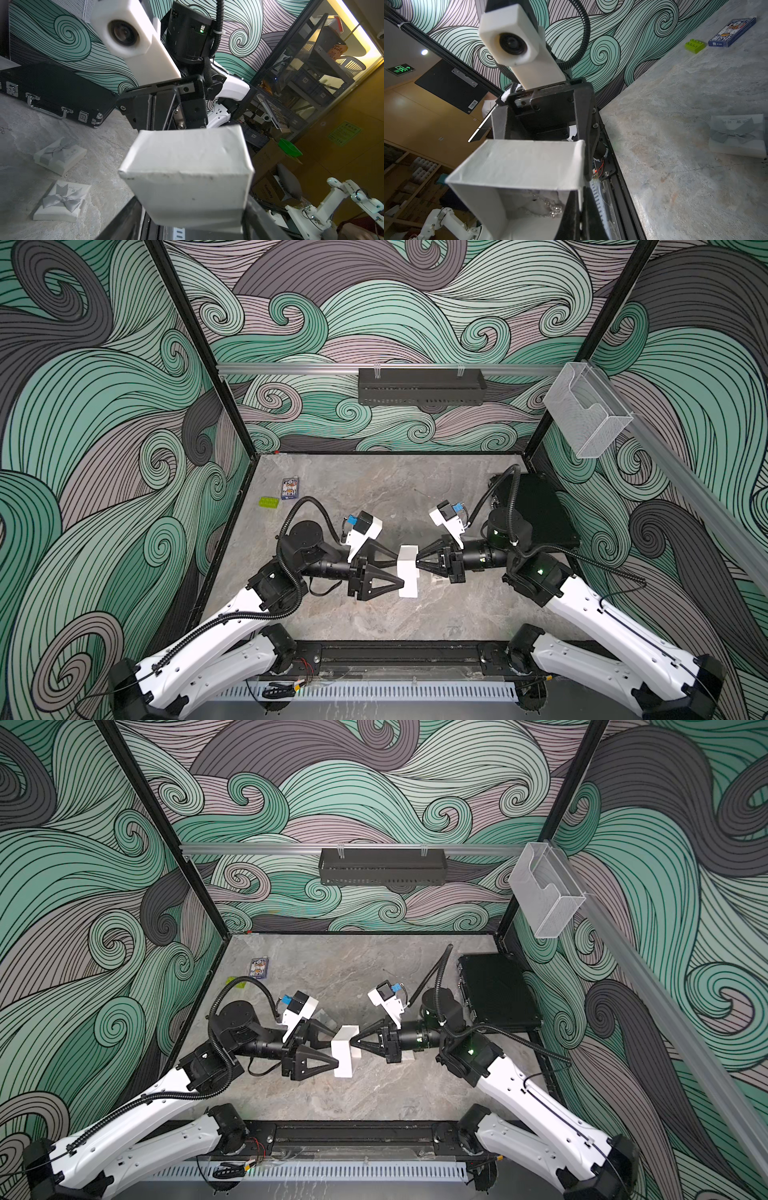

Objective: Take the necklace out of the lift-off lid jewelry box
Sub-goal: Place the jewelry box at the center of the board.

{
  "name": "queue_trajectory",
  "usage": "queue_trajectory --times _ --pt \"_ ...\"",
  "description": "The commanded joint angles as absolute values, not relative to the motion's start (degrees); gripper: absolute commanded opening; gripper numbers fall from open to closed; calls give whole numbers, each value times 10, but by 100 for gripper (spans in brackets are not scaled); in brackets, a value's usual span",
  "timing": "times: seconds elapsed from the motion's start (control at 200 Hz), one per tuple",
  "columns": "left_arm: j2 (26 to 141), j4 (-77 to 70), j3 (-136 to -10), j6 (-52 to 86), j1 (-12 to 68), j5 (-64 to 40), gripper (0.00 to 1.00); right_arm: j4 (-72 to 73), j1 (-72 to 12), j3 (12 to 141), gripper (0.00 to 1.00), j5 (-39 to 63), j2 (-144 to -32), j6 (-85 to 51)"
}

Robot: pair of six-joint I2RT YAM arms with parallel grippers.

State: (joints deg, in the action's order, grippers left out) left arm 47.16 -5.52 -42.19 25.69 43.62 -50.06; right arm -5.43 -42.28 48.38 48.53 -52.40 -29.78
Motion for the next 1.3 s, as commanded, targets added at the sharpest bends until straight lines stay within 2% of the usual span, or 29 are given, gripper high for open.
queue_trajectory --times 0.0,0.175,0.3,0.365,0.425,0.655,0.966,1.001,1.106,1.161,1.291 --pt "468 -47 -429 244 429 -489 81 -75 -426 484 0 462 -515 -284" --pt "439 7 -411 231 419 -429 86 -177 -425 499 0 373 -518 -245" --pt "395 144 -408 197 418 -219 89 -316 -426 512 0 245 -541 -201" --pt "371 157 -379 203 419 -117 89 -354 -426 504 0 195 -559 -195" --pt "348 153 -350 205 418 -72 89 -370 -430 490 0 167 -581 -198" --pt "330 131 -302 217 417 -41 89 -345 -451 437 0 89 -686 -241" --pt "359 108 -264 243 418 -51 85 -254 -492 406 0 100 -793 -292" --pt "358 104 -259 245 418 -51 85 -251 -498 407 7 99 -800 -297" --pt "350 101 -251 245 418 -50 85 -245 -509 409 20 99 -813 -308" --pt "345 102 -249 245 418 -49 85 -246 -513 407 31 99 -812 -314" --pt "337 106 -246 246 418 -47 84 -238 -520 383 44 101 -780 -340"
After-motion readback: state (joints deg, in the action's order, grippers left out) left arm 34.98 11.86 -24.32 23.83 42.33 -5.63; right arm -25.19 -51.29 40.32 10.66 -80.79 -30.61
